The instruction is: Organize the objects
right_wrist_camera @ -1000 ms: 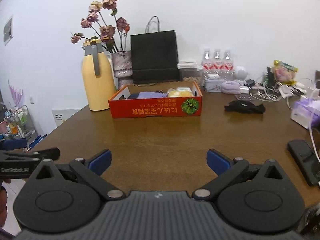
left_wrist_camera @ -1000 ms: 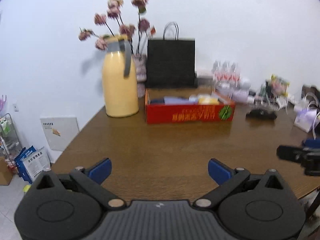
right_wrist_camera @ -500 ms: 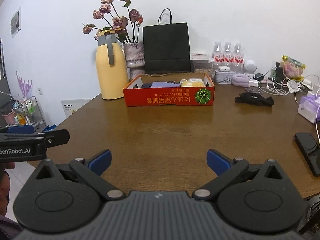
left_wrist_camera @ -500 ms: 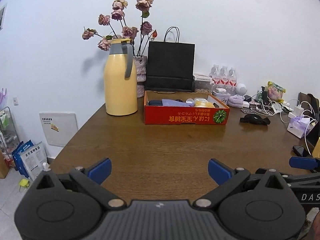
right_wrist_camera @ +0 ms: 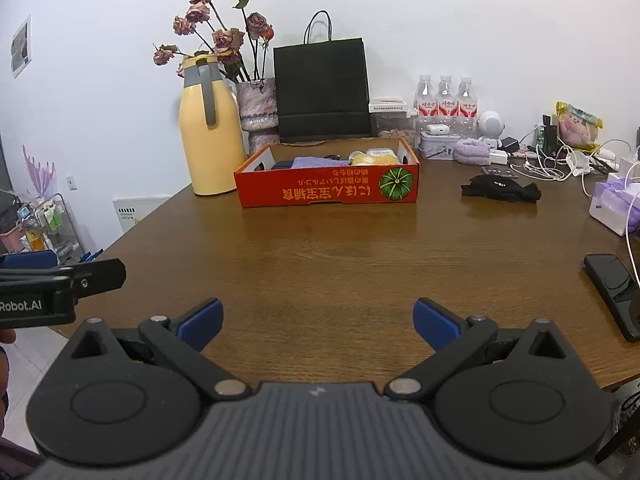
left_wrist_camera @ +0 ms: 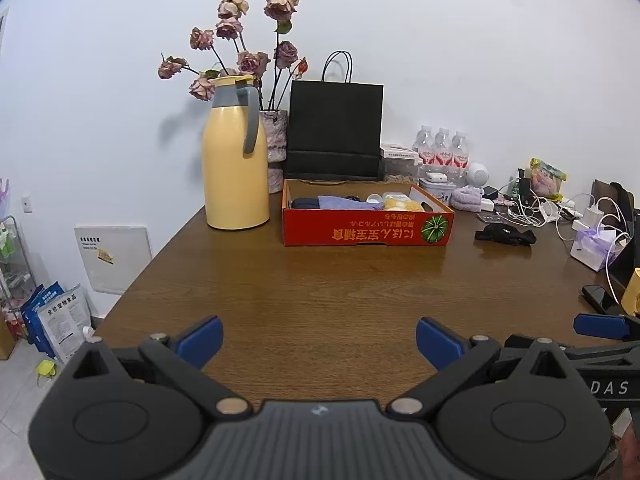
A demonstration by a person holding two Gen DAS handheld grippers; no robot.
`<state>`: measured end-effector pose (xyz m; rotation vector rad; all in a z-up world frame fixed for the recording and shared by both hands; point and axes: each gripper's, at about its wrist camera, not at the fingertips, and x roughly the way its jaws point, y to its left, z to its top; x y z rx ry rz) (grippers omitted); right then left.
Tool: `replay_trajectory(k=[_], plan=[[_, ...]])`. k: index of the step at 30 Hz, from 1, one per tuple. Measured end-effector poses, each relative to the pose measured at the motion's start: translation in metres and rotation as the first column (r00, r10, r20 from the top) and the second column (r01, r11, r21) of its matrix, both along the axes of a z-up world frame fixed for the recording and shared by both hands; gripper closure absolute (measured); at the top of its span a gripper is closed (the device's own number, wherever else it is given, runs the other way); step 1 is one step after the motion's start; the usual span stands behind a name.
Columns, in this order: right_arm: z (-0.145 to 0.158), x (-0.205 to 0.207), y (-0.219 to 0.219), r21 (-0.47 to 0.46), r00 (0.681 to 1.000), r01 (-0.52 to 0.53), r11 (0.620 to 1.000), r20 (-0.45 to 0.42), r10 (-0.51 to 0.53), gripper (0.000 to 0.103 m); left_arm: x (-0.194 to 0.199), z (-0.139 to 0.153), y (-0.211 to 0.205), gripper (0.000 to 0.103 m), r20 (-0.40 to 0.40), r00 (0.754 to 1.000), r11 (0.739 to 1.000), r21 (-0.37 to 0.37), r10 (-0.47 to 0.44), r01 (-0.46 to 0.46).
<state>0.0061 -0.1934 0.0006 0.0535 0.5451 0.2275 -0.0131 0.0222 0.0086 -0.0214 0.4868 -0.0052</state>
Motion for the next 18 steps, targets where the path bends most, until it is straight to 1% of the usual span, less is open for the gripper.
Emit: replay_trajectory(k=[5, 18], plan=[[-0.0017, 0.0011, 0.0002, 0.009, 1.0, -0.005, 1.0, -0.015, 0.005, 0.0, 0.0009, -0.0008, 0.0, 0.0, -0.005, 1.0, 1.0, 0.0, -0.002, 0.002], [-0.0033, 0.0012, 0.0043, -0.006, 1.0, -0.012, 1.0, -0.019, 0.012, 0.0, 0.0027, -0.0046, -0.0029, 0.0, -0.02, 1.0, 1.0, 0.0, -0.002, 0.002]])
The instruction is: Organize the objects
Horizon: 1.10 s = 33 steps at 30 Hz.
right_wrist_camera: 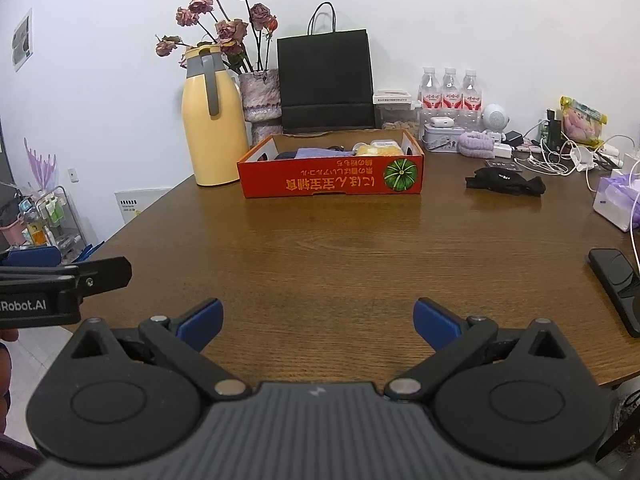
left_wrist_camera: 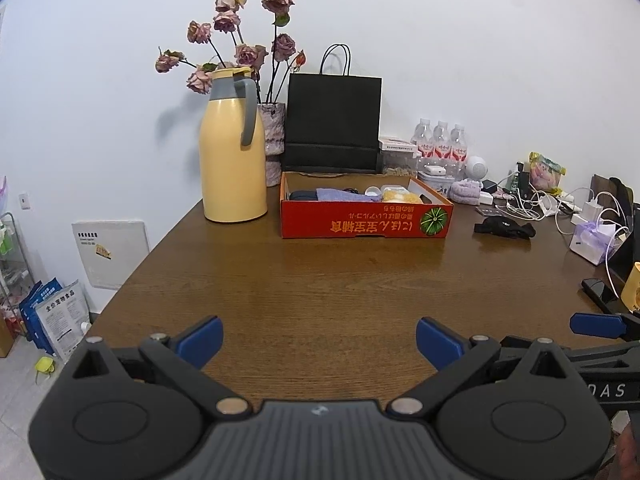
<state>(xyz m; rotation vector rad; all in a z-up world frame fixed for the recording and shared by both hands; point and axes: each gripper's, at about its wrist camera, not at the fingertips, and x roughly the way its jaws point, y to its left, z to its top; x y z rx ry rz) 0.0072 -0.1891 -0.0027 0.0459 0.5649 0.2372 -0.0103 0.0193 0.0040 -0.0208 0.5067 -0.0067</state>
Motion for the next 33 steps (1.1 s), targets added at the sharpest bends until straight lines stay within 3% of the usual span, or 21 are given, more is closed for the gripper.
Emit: replay_trajectory(k=[33], plan=[[-0.0062, 0.0014, 0.0039, -0.012, 1.0, -0.007, 1.0, -0.02, 0.007, 0.0, 0.0024, -0.0064, 0.001, 0.0, -0.019, 1.0, 1.0, 0.0, 0.001, -0.001]])
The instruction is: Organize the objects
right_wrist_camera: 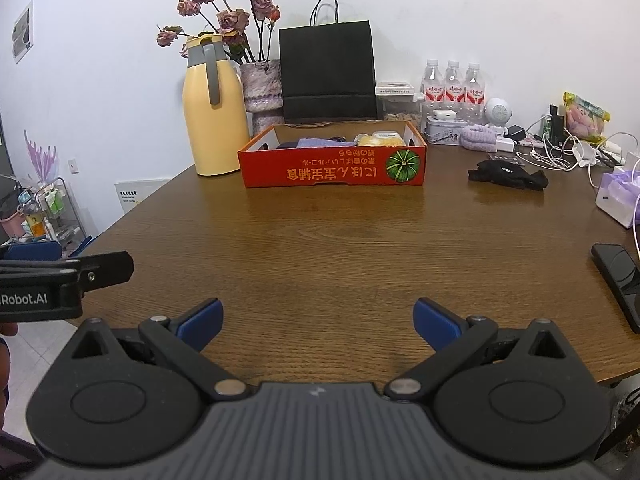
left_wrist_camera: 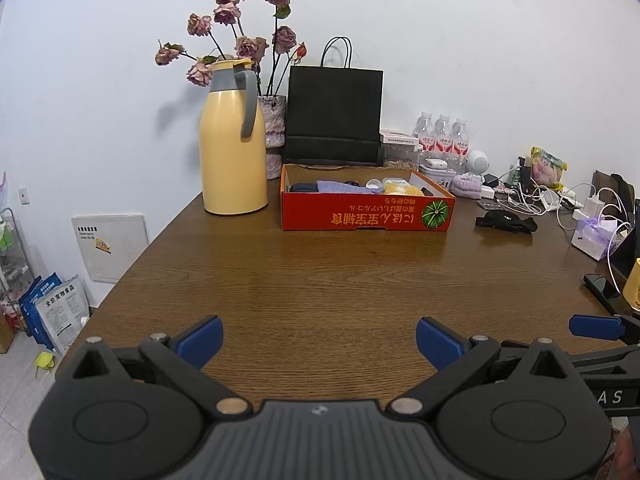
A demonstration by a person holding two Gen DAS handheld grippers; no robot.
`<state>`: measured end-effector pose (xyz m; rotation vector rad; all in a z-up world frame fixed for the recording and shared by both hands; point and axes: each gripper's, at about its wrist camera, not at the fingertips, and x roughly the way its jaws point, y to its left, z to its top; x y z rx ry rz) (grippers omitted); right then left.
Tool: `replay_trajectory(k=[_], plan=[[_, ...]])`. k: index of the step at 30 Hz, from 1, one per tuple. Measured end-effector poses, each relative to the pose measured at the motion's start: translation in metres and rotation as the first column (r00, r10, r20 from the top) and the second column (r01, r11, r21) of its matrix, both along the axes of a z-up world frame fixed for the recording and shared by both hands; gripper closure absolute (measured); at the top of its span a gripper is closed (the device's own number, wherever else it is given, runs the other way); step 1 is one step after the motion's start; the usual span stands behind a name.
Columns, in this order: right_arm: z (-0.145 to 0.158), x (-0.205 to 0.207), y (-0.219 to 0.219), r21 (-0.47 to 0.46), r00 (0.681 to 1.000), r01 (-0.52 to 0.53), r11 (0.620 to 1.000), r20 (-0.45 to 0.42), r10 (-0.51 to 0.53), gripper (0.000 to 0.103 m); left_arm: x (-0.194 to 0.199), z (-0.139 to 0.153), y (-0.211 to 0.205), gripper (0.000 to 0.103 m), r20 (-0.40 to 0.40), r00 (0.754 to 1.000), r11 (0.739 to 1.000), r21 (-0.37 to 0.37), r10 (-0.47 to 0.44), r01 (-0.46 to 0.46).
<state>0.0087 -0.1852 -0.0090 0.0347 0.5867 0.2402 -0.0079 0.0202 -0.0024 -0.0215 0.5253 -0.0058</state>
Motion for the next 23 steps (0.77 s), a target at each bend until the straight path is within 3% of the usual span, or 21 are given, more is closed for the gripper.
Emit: replay_trajectory(k=[23], plan=[[0.0002, 0.0001, -0.0047, -0.026, 0.999, 0.028, 0.999, 0.026, -0.028, 0.0, 0.0004, -0.0024, 0.0022, 0.0, -0.015, 0.999, 0.999, -0.016, -0.029, 0.029]])
